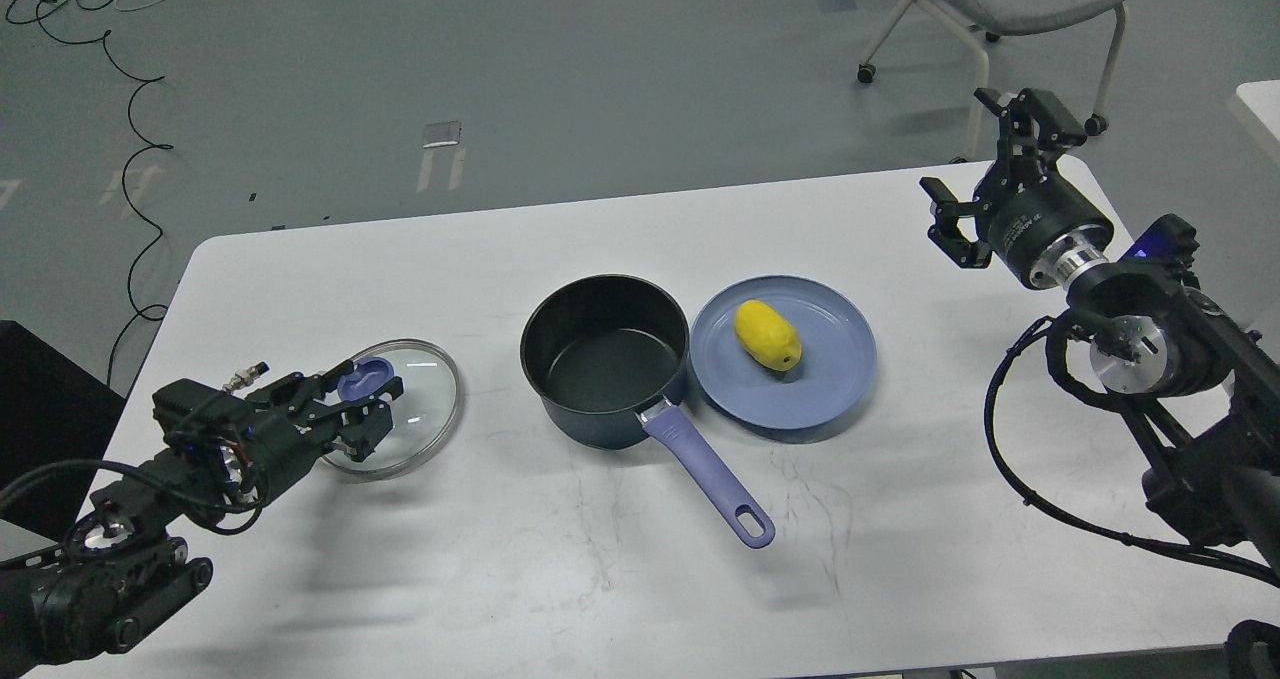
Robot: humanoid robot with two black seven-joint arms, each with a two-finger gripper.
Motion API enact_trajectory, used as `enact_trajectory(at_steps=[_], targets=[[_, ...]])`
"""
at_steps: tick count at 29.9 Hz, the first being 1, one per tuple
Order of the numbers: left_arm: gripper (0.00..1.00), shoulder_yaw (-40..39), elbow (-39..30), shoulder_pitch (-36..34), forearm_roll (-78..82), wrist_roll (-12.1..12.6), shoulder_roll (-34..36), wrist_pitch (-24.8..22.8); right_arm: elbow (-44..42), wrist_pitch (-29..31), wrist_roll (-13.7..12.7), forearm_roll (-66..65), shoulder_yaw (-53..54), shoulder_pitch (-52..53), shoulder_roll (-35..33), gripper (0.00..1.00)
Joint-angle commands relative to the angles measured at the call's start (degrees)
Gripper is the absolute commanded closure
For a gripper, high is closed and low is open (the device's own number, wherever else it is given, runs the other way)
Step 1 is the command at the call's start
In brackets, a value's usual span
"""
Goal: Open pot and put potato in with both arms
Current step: 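Set the lid on the table and raise the left gripper away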
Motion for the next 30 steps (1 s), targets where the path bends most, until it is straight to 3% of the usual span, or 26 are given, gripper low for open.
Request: enact_trajectory(at_steps=[1,3,11,17,22,24,26,30], targets=[[0.21,0.0,0.1,-0.1,-0.1,0.0,0.0,0.0,0.0,0.0,0.0,0.0,0.0,0.0,-0.1,0.0],[0.02,0.0,0.1,-0.2,-0.5,0.0,0.0,-0.1,0.0,0.0,0.0,0.0,0.0,0.0,-0.1,0.0],[0.02,-0.3,-1.1,-0.9,-4.9,0.0,1.0,-0.3,-0.2,0.0,0.0,0.0,-0.1,0.3,-0.1,0.0],[0.02,-0.8,-7.6,-5.7,-20.7,0.0,4.6,-1.4,0.2,0.1,0.0,-2.0,-2.9,1.4,-0.4,0.0],[0.02,-1.0,-8.8,-15.0,-36.1,0.0,4.7,-12.1,0.4,0.1,-0.1,-14.2,-10.9,4.0,-4.5,0.0],[0.02,-1.0,-8.7,-20.2,-47.5,0.0,4.8,-21.3,0.6,0.1,-0.1,-20.6,-15.2,5.8,-6.5,0.0],[0.02,-1.0,-8.4,-23.3,-56.2,0.0,4.8,-27.2,0.9,0.1,-0.2,-24.4,-19.2,7.8,-8.6,0.0],[0.02,-1.1,-8.2,-27.0,-65.9,0.0,4.7,-34.0,1.1,0.1,-0.6,-29.9,-28.8,12.3,-13.1,0.0]])
